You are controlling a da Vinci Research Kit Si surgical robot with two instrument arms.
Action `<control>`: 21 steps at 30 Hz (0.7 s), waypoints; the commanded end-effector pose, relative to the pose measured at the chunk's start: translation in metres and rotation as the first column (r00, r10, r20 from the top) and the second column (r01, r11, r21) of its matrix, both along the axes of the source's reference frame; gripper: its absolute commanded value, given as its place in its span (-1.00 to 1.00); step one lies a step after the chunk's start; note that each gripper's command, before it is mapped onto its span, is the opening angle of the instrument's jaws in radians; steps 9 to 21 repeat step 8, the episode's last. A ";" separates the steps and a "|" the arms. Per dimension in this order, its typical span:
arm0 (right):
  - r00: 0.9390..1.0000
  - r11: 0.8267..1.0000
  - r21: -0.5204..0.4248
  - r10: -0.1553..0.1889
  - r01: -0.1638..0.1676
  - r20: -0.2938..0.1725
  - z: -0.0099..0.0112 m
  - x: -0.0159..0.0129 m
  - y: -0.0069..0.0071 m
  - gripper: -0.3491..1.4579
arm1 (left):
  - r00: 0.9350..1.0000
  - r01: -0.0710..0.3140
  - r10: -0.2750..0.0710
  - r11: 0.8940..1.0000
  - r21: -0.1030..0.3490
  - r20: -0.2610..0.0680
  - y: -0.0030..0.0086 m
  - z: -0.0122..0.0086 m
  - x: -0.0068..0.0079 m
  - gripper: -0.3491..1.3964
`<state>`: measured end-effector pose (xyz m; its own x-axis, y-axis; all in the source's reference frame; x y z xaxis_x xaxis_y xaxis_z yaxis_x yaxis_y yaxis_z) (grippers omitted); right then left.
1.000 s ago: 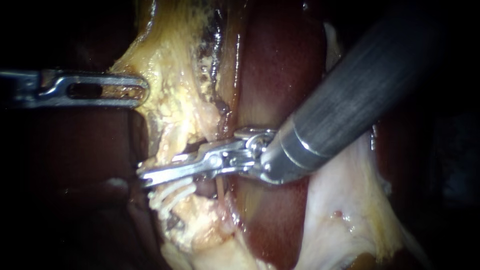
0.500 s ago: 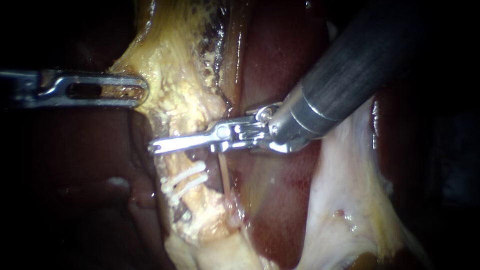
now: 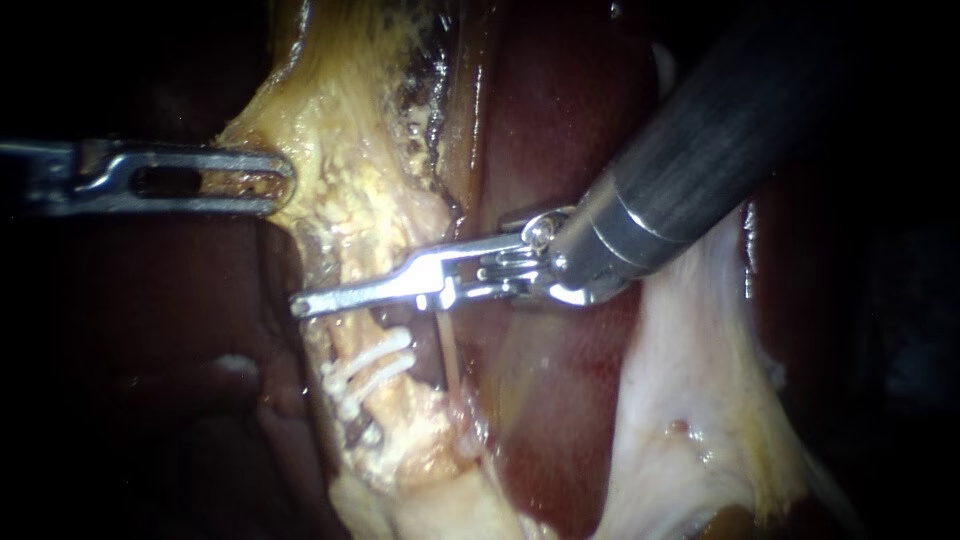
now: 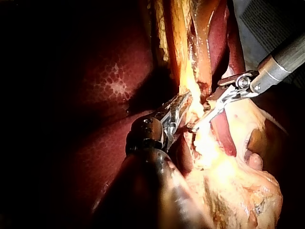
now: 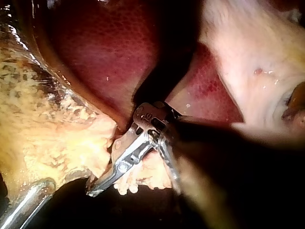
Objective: Clipping third clip left tube
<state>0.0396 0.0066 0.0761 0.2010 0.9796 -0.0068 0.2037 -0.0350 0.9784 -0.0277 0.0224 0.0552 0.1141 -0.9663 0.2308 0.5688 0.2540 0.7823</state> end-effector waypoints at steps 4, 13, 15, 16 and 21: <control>1.000 1.000 -0.001 -0.004 0.004 -0.002 0.0000 0.0000 -0.0002 -1.00 | 1.000 0.000 0.000 1.000 0.000 0.001 0.0000 0.0000 0.0000 -1.00; 1.000 1.000 -0.002 -0.006 0.006 -0.003 0.0002 0.0000 -0.0003 -1.00 | 1.000 0.000 0.000 1.000 0.000 0.001 0.0001 0.0000 0.0000 -1.00; 1.000 1.000 -0.002 -0.006 0.006 -0.003 0.0002 0.0000 -0.0003 -1.00 | 1.000 0.000 0.000 1.000 0.000 0.001 0.0001 0.0000 0.0000 -1.00; 1.000 1.000 -0.002 -0.006 0.006 -0.003 0.0002 0.0000 -0.0003 -1.00 | 1.000 0.000 0.000 1.000 0.000 0.001 0.0001 0.0000 0.0000 -1.00; 1.000 1.000 -0.002 -0.006 0.006 -0.003 0.0002 0.0000 -0.0003 -1.00 | 1.000 0.000 0.000 1.000 0.000 0.001 0.0001 0.0000 0.0000 -1.00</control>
